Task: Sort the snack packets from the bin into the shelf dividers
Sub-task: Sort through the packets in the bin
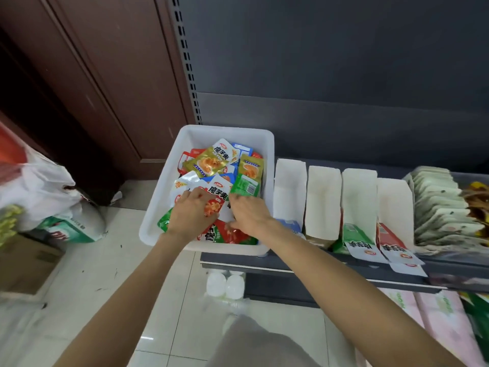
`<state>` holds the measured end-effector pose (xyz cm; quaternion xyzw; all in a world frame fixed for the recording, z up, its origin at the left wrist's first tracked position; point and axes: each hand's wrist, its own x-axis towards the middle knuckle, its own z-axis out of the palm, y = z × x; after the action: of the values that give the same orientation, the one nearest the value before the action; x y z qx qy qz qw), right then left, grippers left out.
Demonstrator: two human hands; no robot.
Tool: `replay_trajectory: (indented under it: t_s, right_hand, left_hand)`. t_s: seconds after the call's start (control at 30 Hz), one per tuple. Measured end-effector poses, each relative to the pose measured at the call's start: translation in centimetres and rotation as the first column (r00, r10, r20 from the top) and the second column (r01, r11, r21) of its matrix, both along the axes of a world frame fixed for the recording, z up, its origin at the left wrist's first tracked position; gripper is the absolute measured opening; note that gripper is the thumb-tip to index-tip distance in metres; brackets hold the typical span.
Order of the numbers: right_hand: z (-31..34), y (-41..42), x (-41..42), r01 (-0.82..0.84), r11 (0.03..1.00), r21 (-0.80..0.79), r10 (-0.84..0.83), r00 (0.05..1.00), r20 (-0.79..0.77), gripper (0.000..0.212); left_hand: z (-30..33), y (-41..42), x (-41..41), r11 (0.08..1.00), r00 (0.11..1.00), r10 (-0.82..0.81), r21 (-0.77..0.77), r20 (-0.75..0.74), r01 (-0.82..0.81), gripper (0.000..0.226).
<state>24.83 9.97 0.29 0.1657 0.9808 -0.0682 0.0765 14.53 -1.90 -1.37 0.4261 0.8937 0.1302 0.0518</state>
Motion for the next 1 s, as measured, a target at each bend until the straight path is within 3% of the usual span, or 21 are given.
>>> replay_trajectory:
  t_s: [0.07, 0.13, 0.2, 0.23, 0.3, 0.37, 0.43, 0.53, 0.7, 0.77, 0.87, 1.0]
  right_hand:
    - [0.6, 0.2, 0.6, -0.07, 0.997, 0.037, 0.07, 0.997, -0.011, 0.025]
    - [1.7, 0.4, 1.6, -0.064, 0.997, 0.052, 0.07, 0.989, -0.133, 0.02]
    - [3.8, 0.9, 3.0, 0.045, 0.999, -0.012, -0.046, 0.938, -0.345, 0.021]
    - [5.0, 1.3, 3.8, 0.127, 0.983, -0.13, -0.173, 0.872, -0.458, 0.019]
    - [6.9, 2.2, 5.7, 0.167, 0.817, -0.552, -0.513, 0.647, -0.564, 0.01]
    - [8.1, 3.1, 7.5, 0.03, 0.56, -0.828, -0.73, 0.492, -0.475, 0.007]
    - [8.6, 4.0, 9.0, -0.043, 0.449, -0.893, -0.776, 0.476, -0.413, 0.009]
    - [8.8, 5.2, 10.9, -0.068, 0.403, -0.913, -0.801, 0.456, -0.387, 0.008]
    - [8.7, 7.1, 15.4, -0.082, 0.402, -0.912, -0.828, 0.393, -0.4, 0.004]
    - [8.8, 7.7, 18.0, -0.087, 0.437, -0.895, -0.808, 0.399, -0.433, 0.015]
    - [8.6, 8.2, 22.4, 0.029, 0.63, -0.776, -0.732, 0.355, -0.582, 0.017]
    - [7.2, 8.5, 27.0, 0.293, 0.81, -0.508, -0.58, 0.273, -0.767, 0.016]
  left_hand:
    - [0.0, 0.1, 0.0, 1.0, 1.0, 0.009, 0.006, 0.0, -0.009, 0.044]
    - [0.7, 0.2, 0.3, 0.992, 0.995, 0.05, 0.108, 0.086, -0.06, 0.045]
    - [2.1, 0.3, 0.7, 0.934, 0.965, 0.064, 0.325, 0.255, -0.147, 0.046]
    - [2.9, 0.4, 1.0, 0.882, 0.939, 0.027, 0.434, 0.342, -0.183, 0.046]
    - [4.8, 0.9, 1.7, 0.784, 0.882, -0.092, 0.58, 0.462, -0.221, 0.049]
    - [6.8, 1.6, 2.6, 0.743, 0.808, -0.197, 0.622, 0.556, -0.247, 0.054]
    - [8.5, 2.4, 3.8, 0.774, 0.699, -0.288, 0.589, 0.655, -0.233, 0.054]
    - [9.8, 3.6, 6.0, 0.832, 0.572, -0.383, 0.54, 0.726, -0.128, 0.042]
    - [8.9, 6.6, 10.0, 0.792, 0.657, -0.457, 0.61, 0.6, -0.005, 0.023]
    - [8.2, 8.2, 11.7, 0.793, 0.711, -0.456, 0.606, 0.534, 0.054, 0.019]
    - [7.1, 11.1, 14.5, 0.77, 0.817, -0.476, 0.602, 0.325, 0.209, 0.014]
    - [5.8, 15.0, 18.3, 0.706, 0.845, -0.528, 0.597, 0.085, 0.381, 0.017]
